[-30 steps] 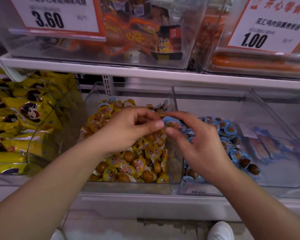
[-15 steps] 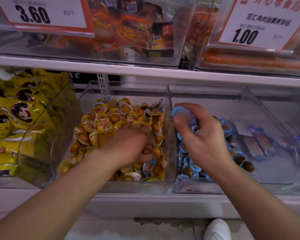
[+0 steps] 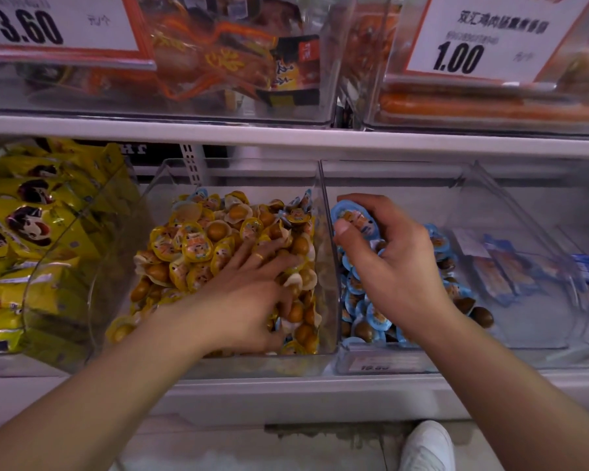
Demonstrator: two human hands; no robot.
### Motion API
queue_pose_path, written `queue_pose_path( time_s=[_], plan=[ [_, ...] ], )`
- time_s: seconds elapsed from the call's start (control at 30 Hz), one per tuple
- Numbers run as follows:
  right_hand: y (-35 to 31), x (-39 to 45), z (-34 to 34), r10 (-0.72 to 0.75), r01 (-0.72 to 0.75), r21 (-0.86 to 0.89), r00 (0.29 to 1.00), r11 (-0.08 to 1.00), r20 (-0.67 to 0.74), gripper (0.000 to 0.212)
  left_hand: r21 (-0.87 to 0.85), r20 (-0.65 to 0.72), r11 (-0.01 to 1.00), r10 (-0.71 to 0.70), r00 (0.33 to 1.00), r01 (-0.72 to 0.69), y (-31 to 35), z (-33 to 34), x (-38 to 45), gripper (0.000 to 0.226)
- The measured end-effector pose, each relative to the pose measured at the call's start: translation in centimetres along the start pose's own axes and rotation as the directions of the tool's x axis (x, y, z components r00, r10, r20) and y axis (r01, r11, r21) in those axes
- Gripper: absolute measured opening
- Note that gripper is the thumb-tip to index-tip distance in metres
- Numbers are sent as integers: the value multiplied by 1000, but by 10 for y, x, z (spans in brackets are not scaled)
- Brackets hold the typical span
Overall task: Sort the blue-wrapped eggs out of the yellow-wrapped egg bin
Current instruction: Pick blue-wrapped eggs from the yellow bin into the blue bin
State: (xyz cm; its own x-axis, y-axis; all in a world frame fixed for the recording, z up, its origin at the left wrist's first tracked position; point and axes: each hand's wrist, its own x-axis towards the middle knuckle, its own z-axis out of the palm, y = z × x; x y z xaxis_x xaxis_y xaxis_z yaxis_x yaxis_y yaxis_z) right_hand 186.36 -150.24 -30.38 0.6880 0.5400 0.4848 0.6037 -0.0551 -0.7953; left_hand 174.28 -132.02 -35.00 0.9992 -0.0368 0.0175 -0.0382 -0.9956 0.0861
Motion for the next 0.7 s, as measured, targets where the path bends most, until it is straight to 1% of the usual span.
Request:
queue_pose_path(
  time_s=[0.07, 0.17, 0.2, 0.23, 0.33, 0.37, 0.53, 0.57, 0.6, 0.63, 0.67, 0.7],
  plan=[
    [0, -1, 1, 5, -5, 5, 1000, 1000, 3, 21, 55, 54, 997, -52, 997, 49, -2, 5, -2, 51],
    [-1, -2, 3, -10, 10, -24, 1000, 1000, 6, 21, 142, 72, 986, -97, 993, 86, -1, 7, 2, 79],
    [-2, -3, 4, -15, 15, -31, 1000, 999, 10, 21, 155, 80, 984, -100, 992, 87, 1, 7, 5, 81],
    [-4, -4, 4, -19, 19, -35, 1000, 999, 14, 22, 147, 94, 986, -99, 991, 84, 4, 8, 7, 75],
    [-5, -5, 5, -14, 14, -36, 1000, 999, 15, 22, 70, 119, 993, -105, 987, 97, 10, 12, 12, 43],
    [-6, -6, 5, -8, 8, -36, 1000, 999, 12, 21, 51, 120, 993, -111, 987, 105, 9, 14, 12, 37],
    [-7, -4, 8, -3, 5, -93, 1000, 996, 22, 23, -26, 95, 990, -134, 986, 137, -1, 2, 11, 29],
    [-7, -3, 8, 2, 1, -110, 1000, 994, 24, 24, -64, 52, 986, -151, 987, 154, -3, -6, 10, 27],
    [-8, -3, 8, 10, -7, -124, 1000, 992, 28, 25, -140, -23, 975, -180, 983, 175, -5, -15, 8, 27],
    [-10, -3, 7, 13, -8, -136, 999, 991, 31, 25, -270, -120, 943, -232, 965, 193, -7, -26, 6, 28],
    [-13, -3, 7, 9, -4, -144, 999, 990, 38, 24, -442, -205, 877, -306, 930, 191, -8, -37, 2, 29],
    [-16, -3, 8, 3, 4, -148, 999, 989, 44, 23, -619, -257, 771, -376, 890, 147, -7, -48, -2, 29]
  ],
)
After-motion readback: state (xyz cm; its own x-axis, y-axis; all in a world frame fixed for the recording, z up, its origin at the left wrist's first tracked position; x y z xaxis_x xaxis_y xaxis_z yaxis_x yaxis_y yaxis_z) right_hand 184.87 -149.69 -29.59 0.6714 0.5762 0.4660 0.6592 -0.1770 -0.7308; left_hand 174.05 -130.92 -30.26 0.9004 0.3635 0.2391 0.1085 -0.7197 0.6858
